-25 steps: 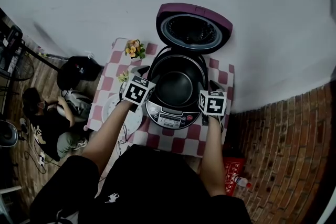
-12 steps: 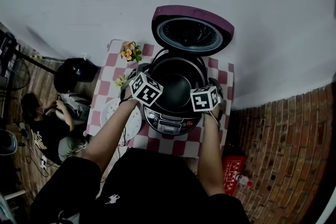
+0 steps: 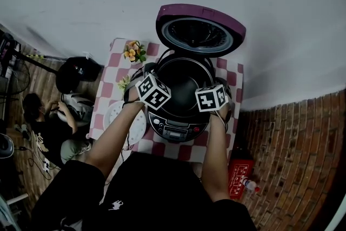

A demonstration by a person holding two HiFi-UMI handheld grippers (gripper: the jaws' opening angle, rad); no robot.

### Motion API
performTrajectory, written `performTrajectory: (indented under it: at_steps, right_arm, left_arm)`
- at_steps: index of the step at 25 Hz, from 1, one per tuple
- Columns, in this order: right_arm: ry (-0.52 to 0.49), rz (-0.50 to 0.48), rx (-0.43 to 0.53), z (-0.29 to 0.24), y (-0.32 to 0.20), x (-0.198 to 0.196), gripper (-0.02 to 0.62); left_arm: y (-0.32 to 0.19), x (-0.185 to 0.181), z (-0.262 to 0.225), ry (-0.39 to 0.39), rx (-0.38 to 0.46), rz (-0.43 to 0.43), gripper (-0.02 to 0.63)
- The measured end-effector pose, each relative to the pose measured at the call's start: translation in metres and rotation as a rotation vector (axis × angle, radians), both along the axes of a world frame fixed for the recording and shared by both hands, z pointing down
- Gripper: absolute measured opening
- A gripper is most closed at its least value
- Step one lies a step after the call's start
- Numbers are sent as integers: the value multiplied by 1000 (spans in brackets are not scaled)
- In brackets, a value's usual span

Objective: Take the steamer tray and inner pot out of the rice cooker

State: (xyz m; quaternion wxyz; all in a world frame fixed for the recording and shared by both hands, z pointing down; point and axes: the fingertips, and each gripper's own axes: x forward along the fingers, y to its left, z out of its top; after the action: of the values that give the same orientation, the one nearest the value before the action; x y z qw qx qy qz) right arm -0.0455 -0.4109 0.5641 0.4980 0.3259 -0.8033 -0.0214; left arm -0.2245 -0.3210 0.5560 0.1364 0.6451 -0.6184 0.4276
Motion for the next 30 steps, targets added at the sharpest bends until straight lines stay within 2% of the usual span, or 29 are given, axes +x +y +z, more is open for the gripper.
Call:
performTrajectory:
  at_steps: [3,9,12,16,19,24,27,30]
  right_arm:
    - [-26,-10,9,-10,1,-2,158]
    - [-52,-43,26,-25,6,-9,109]
    - [-120,-35,-4,-31,10,-12,60]
    - [-257,3,-97,-35,10,-13,41]
    - [-353,27,-187,-39,10,-15,25]
    - [-410,51,-254,-42,10,-16,23]
    - [-445,67,-254,-47,10,-14,23]
    - [-478,67,-234,-58,12,-15,25]
  left_arm:
    - [5,0,1,51,-6,-10,156]
    - [9,-1,0,210,6,-57,122]
    - [11,0,-4,288,20,-77,88]
    - [12,0,-9,349,35,-91,82]
    - [13,-1,-12,487,44,-119,71]
    - [17,-1,-19,681,45,-140,57]
    - [18,-1,-27,783,70,-148,46]
    - [20,-1,-36,838,100,-144,41]
